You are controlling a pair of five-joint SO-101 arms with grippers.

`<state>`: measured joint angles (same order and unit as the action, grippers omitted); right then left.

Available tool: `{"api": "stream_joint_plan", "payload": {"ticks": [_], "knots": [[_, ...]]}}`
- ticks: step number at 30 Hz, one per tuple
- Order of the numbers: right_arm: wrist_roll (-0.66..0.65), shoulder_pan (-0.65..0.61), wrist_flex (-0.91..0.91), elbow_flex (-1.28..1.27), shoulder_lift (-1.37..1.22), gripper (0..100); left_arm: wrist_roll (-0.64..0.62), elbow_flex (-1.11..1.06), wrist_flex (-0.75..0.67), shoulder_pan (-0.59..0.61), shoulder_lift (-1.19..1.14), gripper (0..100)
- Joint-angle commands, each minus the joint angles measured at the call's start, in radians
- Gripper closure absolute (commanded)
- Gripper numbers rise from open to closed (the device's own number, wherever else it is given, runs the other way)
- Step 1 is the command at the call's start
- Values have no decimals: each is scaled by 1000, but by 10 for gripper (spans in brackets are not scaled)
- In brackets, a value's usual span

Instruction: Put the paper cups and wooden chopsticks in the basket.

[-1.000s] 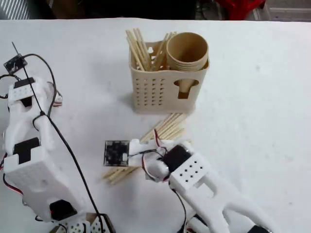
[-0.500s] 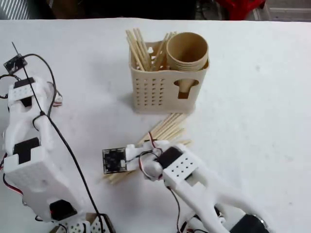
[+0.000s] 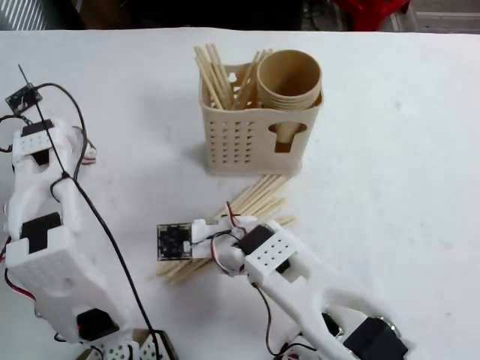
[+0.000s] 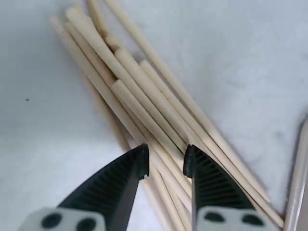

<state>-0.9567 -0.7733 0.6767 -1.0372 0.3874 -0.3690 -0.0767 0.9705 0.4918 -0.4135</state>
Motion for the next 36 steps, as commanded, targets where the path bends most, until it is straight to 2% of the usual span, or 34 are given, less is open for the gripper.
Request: {"api": "stream_joint_plan", "payload": {"ticks": [1, 5, 13, 18, 31, 36], "knots": [[28, -2, -22, 9, 1, 895, -12, 14, -15, 4, 7, 891], [31, -2, -24, 9, 8, 957, -12, 14, -15, 4, 7, 891], [31, -2, -19, 9, 1, 950, -12, 14, -15, 4, 7, 891], [26, 15, -15, 3, -1, 885, -12, 12, -15, 4, 7, 891], [31, 31, -21, 49, -127, 906, -12, 11, -15, 7, 7, 891], [34, 33, -15, 51, -82, 980, -12, 12, -15, 7, 7, 891]]}}
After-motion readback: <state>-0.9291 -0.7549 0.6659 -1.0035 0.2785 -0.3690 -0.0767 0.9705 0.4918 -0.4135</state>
